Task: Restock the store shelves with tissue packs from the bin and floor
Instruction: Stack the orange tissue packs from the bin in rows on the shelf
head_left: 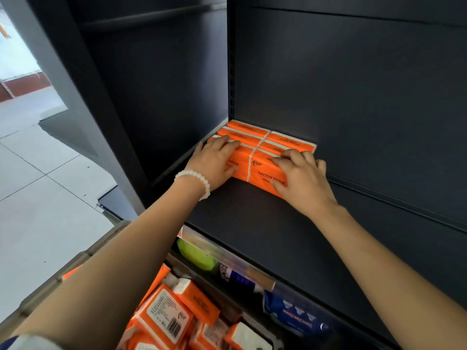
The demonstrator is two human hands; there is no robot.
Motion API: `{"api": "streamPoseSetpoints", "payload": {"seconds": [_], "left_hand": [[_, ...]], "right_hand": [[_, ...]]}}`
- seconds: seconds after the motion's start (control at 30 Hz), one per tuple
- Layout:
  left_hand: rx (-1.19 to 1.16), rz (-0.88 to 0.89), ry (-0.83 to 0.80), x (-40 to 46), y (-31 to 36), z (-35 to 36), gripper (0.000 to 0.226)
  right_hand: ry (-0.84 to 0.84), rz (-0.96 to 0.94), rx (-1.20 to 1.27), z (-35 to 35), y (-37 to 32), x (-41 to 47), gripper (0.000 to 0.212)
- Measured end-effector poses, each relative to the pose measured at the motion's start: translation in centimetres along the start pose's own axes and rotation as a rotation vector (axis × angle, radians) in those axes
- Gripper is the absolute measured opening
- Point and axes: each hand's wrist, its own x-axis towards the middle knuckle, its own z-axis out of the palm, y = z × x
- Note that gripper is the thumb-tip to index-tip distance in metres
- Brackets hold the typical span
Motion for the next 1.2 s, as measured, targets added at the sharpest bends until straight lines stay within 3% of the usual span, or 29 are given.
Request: {"api": "streamPoseSetpoints", "payload": {"seconds": [0.17, 0.57, 0.77, 0.97, 1.2], "left_hand": [[0.005, -0.026, 0.104, -6.6, 2.3, -2.4, 0.052], [0.032, -0.212, 0.040, -29.0, 3.8, 0.4, 0.047], [0.025, -0.406, 0.003, -37.3, 1.4, 3.4, 0.045], [-0.003, -0.587, -0.050, -42.6, -1.6, 5.7, 0.044], [-0.025, -0.700, 0.055, -42.1, -5.8, 7.3, 0.047]], "right_hand": [[0.031, -0.018, 0.100, -2.5, -2.6, -4.1, 0.047], [-0.059, -0.153, 0.185, -1.7, -11.0, -18.7, 0.043], [-0.140, -0.194, 0.236, 1.5, -14.4, -22.5, 0.043], [-0.316, -0.187, 0.220, 5.1, -16.5, -23.6, 0.047], [-0.378, -0.095, 0.279, 8.9, -18.4, -20.7, 0.048]]}}
